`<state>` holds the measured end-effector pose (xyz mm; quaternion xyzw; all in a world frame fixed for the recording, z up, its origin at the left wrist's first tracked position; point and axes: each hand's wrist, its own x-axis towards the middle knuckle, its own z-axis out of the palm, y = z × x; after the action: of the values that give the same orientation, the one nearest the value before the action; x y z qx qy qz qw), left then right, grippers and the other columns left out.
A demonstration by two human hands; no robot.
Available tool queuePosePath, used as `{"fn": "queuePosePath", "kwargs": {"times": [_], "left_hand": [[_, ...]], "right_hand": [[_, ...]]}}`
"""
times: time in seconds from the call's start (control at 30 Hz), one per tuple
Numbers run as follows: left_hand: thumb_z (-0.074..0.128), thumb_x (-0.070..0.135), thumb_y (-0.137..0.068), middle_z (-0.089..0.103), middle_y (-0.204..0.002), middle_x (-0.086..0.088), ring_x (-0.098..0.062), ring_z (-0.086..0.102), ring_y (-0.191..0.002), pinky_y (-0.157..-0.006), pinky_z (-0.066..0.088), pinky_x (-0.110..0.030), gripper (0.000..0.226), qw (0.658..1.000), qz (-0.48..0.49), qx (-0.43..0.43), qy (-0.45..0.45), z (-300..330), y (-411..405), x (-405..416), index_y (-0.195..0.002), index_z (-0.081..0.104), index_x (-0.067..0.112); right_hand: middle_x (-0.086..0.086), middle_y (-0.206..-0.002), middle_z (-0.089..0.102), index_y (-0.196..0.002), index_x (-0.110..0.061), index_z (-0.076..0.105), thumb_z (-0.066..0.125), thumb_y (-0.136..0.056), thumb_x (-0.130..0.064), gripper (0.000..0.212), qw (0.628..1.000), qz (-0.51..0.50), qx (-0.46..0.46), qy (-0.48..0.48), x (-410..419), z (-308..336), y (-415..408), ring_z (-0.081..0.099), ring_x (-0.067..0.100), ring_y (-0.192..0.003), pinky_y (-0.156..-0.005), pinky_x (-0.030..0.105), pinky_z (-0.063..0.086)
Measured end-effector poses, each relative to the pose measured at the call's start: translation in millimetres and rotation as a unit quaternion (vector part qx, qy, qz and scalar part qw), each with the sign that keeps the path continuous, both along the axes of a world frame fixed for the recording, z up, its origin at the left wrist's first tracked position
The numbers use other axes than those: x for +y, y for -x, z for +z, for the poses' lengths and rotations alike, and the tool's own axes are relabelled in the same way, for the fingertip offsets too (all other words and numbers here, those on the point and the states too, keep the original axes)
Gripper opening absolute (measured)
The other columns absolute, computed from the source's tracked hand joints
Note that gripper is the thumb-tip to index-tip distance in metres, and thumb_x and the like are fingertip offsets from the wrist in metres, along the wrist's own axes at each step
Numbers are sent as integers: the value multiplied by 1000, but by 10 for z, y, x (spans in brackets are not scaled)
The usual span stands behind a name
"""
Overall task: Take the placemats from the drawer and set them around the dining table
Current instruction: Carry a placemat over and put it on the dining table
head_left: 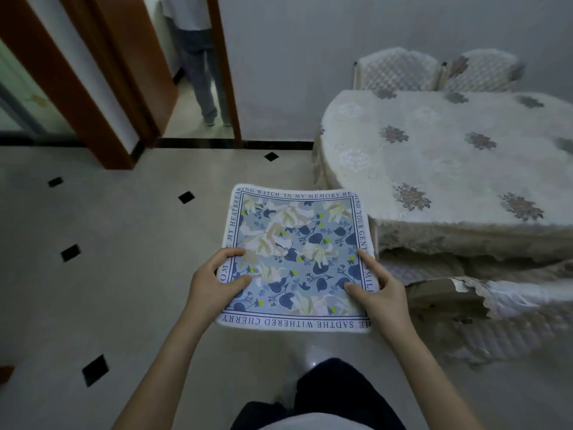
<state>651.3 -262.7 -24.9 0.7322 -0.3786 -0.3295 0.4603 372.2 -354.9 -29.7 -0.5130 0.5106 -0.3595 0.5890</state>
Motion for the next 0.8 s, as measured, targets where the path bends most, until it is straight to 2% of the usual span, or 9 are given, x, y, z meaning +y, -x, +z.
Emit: {"fn": "queuePosePath", "kwargs": {"times": [0.07,0.17,0.23,0.33,0.47,0.53,0.63,0.7,0.8], "left_hand": [[79,9,-73,69,-104,9,-7,68,-85,-75,58,-32,43,1000,-20,13,-3,-39,-86,-291,-100,66,39],[79,11,-72,69,-105,10,-11,67,-92,-80,57,-37,43,998,-54,19,-9,-129,-180,-769,-100,66,40],[79,11,-73,68,-108,12,-7,65,-96,-83,56,-33,43,997,-75,16,-12,-178,-206,-1115,-101,66,40],[78,9,-74,67,-105,13,-3,65,-91,-79,56,-26,41,995,-98,12,-5,-201,-208,-1669,-102,65,37],[77,10,-75,67,-104,12,-9,67,-89,-74,58,-29,38,993,-119,9,-6,-166,-224,-2512,-101,65,35],[77,9,-75,68,-102,9,-11,69,-83,-69,59,-28,38,991,-129,18,-11,-109,-228,-2951,-101,65,34],[77,8,-75,68,-99,9,-7,68,-80,-66,57,-22,38,989,-146,23,-9,-60,-216,-3562,-101,65,33],[77,7,-74,68,-102,10,-3,66,-84,-68,55,-19,39,986,-165,18,-3,-73,-204,-3919,-100,64,34],[77,6,-74,67,-103,10,-2,65,-88,-72,55,-19,39,981,-194,11,-7,-122,-186,-4367,-100,64,33]], "right_hand": [[-8,-105,71,-130,-30,58,71,-80,5,62,1000,-15,12,3,-182,-2,-49,71,8,-87,-67,19,56],[-9,-105,69,-132,-25,57,69,-81,6,61,999,-39,25,0,-505,-54,-93,71,7,-87,-68,20,57],[-10,-106,68,-132,-24,56,68,-82,7,60,998,-50,31,-5,-751,-102,-108,70,5,-87,-68,18,56],[-9,-106,68,-131,-26,57,67,-82,8,60,997,-68,28,-12,-1198,-174,-112,70,5,-84,-66,17,55],[-10,-93,74,-128,-27,59,69,-80,8,60,994,-105,40,-8,-1939,-225,-120,71,15,-78,-66,25,59],[-12,-88,74,-130,-26,59,69,-80,8,61,992,-120,42,-7,-2305,-213,-121,71,21,-81,-68,30,61],[-8,-103,73,-128,-28,60,70,-79,8,62,989,-144,29,-5,-2798,-196,-110,71,12,-88,-72,27,59],[-5,-116,69,-126,-35,61,72,-78,5,63,987,-157,36,-3,-3079,-198,-92,69,10,-98,-82,34,58],[-8,-123,65,-123,-41,61,74,-76,-1,64,983,-175,59,-6,-3392,-223,-58,64,13,-110,-90,42,55]]}}
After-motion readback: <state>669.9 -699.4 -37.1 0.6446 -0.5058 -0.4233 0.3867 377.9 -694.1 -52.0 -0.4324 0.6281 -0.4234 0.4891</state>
